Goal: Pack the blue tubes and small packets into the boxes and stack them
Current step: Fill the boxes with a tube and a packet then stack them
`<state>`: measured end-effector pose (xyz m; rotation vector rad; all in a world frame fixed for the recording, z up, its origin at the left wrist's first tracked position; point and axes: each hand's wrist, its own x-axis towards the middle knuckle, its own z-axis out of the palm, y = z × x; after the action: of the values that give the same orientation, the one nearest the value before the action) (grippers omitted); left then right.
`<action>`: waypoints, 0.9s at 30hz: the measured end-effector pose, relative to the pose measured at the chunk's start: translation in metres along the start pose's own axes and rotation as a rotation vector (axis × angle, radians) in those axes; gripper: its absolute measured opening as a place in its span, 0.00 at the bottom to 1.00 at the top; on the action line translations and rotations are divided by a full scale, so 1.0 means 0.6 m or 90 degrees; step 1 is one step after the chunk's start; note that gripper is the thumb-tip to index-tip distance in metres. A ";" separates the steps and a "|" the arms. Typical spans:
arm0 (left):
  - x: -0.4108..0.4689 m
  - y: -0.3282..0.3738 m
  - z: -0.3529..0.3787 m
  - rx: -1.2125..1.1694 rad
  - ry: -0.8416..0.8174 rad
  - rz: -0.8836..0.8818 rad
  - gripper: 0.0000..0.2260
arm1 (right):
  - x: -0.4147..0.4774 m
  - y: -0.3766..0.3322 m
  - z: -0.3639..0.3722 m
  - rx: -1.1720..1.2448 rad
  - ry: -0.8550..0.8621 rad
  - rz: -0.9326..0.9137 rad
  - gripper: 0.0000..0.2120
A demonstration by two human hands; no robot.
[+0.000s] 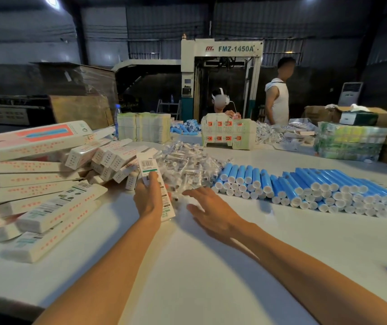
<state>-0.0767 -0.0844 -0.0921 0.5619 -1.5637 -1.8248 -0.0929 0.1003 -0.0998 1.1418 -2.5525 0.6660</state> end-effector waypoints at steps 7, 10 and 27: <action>-0.010 0.003 0.000 0.023 -0.028 0.018 0.16 | 0.041 -0.027 0.031 -0.076 -0.034 0.116 0.15; -0.008 0.003 0.000 0.021 -0.035 0.012 0.13 | 0.022 -0.022 0.029 -0.094 -0.009 0.125 0.20; -0.162 -0.007 0.077 -0.048 -0.551 -0.139 0.11 | -0.123 0.075 -0.224 0.554 0.473 0.278 0.13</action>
<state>-0.0424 0.0177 -0.0967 -0.1511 -2.0008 -2.4647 -0.0716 0.2417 -0.0285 0.3234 -1.8379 1.9817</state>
